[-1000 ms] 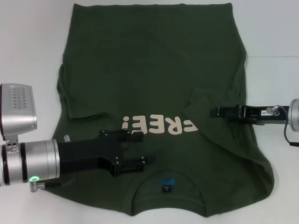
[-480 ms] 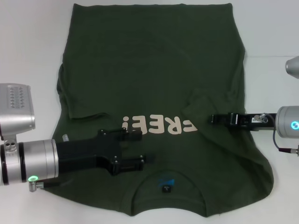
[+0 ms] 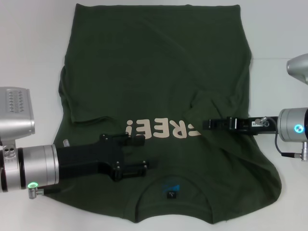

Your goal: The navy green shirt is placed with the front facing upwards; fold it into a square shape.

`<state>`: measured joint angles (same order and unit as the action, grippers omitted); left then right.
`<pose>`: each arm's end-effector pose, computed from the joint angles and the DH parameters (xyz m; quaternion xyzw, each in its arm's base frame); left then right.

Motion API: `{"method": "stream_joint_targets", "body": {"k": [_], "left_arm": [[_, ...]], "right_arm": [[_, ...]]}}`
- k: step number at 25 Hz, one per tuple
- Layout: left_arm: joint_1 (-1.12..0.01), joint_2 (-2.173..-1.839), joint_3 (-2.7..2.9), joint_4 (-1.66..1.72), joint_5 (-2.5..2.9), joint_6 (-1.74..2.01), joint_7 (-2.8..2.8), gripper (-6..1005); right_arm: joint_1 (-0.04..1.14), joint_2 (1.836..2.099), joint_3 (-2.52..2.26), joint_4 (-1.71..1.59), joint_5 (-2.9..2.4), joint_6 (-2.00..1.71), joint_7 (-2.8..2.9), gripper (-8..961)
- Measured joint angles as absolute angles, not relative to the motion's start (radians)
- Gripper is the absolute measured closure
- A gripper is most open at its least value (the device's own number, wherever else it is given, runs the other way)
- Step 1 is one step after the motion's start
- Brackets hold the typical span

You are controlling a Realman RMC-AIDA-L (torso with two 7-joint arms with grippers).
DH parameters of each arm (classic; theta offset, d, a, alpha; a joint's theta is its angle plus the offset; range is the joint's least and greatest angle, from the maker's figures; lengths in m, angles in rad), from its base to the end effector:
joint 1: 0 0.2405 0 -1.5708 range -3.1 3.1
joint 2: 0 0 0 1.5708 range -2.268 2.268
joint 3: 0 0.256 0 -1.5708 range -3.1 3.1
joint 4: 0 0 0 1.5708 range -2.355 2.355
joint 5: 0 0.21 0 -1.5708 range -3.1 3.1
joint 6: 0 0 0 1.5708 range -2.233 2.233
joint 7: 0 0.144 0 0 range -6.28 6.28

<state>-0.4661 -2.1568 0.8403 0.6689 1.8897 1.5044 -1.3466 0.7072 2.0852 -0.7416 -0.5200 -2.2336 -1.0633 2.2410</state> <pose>-0.2479 0.3107 -0.0404 -0.9350 -0.2113 -0.2641 0.1070 0.2714 0.3921 -0.0361 -0.7809 0.5784 0.1451 0.1860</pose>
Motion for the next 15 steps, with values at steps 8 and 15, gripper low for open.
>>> {"method": "stream_joint_targets", "body": {"k": [8,15], "left_arm": [[-0.465,-2.157,0.839,0.669,1.890,1.505,-1.350,265],[-0.469,-2.157,0.838,0.676,1.890,1.507,-1.357,265]], "right_arm": [[0.686,2.074,-0.739,-0.558,-2.196,-1.137,2.238,124],[0.668,2.059,-0.737,-0.581,-2.145,-1.232,2.203,123]]}}
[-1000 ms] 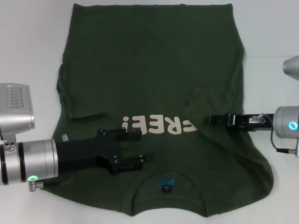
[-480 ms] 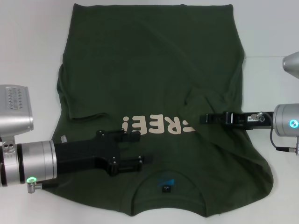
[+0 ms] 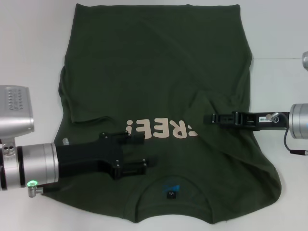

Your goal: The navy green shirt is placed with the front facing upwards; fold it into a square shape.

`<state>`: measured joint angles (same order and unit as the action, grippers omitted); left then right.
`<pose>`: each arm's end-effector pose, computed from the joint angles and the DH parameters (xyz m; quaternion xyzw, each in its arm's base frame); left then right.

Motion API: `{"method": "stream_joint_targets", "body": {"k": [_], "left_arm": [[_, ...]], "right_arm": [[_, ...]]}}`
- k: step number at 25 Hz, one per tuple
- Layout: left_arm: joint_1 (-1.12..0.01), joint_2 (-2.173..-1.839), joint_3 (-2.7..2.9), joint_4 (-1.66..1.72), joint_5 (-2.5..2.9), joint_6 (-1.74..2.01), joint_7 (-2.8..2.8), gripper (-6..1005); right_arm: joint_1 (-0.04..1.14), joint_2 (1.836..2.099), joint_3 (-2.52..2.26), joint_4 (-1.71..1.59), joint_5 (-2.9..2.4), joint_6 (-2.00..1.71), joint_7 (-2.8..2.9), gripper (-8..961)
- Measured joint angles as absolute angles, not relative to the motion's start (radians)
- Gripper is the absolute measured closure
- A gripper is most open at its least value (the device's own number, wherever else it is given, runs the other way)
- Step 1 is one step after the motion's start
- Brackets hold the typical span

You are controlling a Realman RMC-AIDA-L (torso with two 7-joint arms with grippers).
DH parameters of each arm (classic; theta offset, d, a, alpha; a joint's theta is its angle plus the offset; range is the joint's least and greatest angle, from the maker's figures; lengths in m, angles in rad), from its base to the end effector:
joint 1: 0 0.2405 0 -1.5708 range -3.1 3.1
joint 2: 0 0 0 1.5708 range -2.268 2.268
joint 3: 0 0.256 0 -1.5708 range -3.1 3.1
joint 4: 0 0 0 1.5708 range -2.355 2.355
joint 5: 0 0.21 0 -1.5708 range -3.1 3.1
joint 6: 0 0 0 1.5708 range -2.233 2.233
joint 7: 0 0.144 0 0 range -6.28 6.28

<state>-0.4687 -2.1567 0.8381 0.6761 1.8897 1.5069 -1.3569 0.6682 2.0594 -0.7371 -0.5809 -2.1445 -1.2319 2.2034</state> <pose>-0.2465 0.3121 -0.0389 -0.9345 -0.2121 -0.2651 0.1070 0.2628 0.3835 -0.0153 -0.7958 0.5596 0.1844 0.1398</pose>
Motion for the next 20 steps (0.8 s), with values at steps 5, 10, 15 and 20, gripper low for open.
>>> {"method": "stream_joint_targets", "body": {"k": [5,10,15,20], "left_arm": [[-0.442,-2.154,0.783,0.700,1.890,1.539,-1.369,265],[-0.410,-2.151,0.713,0.715,1.890,1.587,-1.370,265],[-0.379,-2.151,0.674,0.729,1.901,1.609,-1.408,264],[-0.355,-2.152,0.625,0.736,1.930,1.628,-1.448,264]], "right_arm": [[0.632,2.051,-0.733,-0.597,-2.079,-1.282,2.156,123],[0.598,2.046,-0.732,-0.598,-2.026,-1.311,2.093,122],[0.580,2.056,-0.725,-0.589,-2.008,-1.338,1.993,122],[0.559,2.068,-0.721,-0.569,-1.945,-1.396,1.877,121]]}}
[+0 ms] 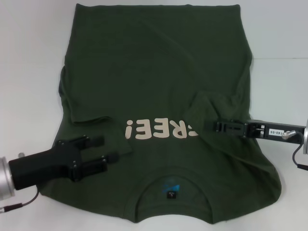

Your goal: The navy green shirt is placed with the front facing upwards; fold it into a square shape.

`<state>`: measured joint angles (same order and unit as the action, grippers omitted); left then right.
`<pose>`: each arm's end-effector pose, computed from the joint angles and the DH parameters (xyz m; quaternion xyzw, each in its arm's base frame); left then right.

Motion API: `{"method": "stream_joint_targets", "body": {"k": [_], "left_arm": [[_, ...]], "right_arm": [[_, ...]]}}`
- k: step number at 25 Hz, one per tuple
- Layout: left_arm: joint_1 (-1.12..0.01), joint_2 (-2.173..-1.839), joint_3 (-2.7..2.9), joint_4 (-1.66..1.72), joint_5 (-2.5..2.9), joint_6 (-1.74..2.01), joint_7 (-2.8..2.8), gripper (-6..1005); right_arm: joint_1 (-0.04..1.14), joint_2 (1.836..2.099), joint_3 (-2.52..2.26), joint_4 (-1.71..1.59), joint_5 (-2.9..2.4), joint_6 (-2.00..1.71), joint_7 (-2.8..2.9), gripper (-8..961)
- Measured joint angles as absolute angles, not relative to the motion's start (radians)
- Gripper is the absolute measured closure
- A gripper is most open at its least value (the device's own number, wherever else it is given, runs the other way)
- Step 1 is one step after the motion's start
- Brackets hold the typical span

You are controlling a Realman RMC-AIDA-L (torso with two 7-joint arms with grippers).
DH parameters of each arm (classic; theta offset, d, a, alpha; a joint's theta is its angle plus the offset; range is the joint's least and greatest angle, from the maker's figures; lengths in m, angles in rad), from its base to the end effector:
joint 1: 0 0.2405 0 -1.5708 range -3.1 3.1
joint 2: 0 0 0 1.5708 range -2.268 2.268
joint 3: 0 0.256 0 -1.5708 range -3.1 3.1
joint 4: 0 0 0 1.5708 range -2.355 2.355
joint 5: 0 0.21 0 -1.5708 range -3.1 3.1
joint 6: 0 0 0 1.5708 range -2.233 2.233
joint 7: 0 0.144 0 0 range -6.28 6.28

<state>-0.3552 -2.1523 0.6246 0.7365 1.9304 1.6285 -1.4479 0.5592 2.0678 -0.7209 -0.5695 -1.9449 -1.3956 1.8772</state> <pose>-0.2868 0.2839 -0.0002 -0.8904 -0.2999 -0.3077 0.1503 0.2674 0.3491 -0.0110 -0.8356 0.4669 0.2681 0.1092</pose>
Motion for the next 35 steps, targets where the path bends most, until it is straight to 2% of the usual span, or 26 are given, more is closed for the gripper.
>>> {"method": "stream_joint_targets", "body": {"k": [6,17,22,28,35], "left_arm": [[-0.311,-2.155,0.569,0.772,1.961,1.643,-1.476,265],[-0.295,-2.140,0.398,0.816,2.133,1.618,-1.618,266],[-0.289,-2.137,0.363,0.836,2.182,1.576,-1.686,265],[-0.289,-2.135,0.358,0.837,2.203,1.569,-1.705,265],[-0.288,-2.135,0.356,0.838,2.240,1.561,-1.705,264]], "right_arm": [[0.551,2.081,-0.728,-0.558,-1.928,-1.452,1.842,122],[0.575,2.085,-0.743,-0.555,-1.927,-1.476,1.839,129],[0.588,2.076,-0.793,-0.571,-1.931,-1.504,1.842,129],[0.629,2.044,-0.915,-0.601,-1.964,-1.513,1.895,129],[0.676,2.054,-0.945,-0.669,-2.062,-1.542,1.921,129]]}}
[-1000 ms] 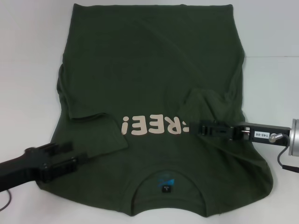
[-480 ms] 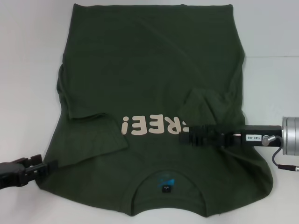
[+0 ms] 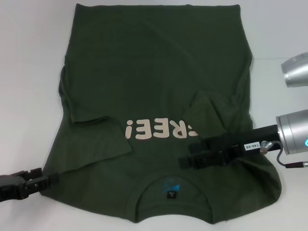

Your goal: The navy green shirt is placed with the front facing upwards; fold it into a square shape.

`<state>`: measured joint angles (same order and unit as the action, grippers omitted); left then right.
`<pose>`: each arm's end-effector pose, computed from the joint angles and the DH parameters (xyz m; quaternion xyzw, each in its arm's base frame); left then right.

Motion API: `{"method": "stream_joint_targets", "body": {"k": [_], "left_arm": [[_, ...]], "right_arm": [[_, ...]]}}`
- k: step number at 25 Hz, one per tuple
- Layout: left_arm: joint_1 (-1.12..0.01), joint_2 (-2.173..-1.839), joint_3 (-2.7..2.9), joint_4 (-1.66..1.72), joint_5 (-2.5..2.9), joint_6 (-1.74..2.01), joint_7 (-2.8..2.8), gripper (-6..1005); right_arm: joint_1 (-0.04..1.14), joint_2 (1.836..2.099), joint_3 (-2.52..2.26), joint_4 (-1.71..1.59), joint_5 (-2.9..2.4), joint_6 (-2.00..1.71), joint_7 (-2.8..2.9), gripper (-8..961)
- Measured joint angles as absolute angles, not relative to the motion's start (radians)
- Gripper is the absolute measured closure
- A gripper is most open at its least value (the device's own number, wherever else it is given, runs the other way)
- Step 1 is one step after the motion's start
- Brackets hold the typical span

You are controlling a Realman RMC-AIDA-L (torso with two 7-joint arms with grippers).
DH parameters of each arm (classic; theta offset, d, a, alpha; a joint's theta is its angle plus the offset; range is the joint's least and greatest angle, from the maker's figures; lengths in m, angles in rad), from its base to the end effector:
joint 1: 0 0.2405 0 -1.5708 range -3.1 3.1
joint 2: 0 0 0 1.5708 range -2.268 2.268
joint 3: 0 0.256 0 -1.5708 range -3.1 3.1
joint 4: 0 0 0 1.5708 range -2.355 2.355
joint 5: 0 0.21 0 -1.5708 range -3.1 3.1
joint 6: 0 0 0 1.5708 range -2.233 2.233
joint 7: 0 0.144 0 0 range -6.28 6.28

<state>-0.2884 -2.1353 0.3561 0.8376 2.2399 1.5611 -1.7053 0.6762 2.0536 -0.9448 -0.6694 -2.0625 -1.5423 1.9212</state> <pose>-0.3625 0.2533 0.0361 -0.8149 -0.4879 -0.2142 0.2282 0.2147 0.3503 -0.0257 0.9256 -0.3523 -0.1383 0.0056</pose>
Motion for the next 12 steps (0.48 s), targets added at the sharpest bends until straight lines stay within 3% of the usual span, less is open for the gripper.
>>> {"method": "stream_joint_targets", "body": {"k": [12], "left_arm": [[-0.304,-2.131,0.369,0.847,2.279,1.472,-1.699,265]], "right_arm": [[0.694,2.071,-0.948,-0.667,-2.063,-1.538,1.925,129]]}}
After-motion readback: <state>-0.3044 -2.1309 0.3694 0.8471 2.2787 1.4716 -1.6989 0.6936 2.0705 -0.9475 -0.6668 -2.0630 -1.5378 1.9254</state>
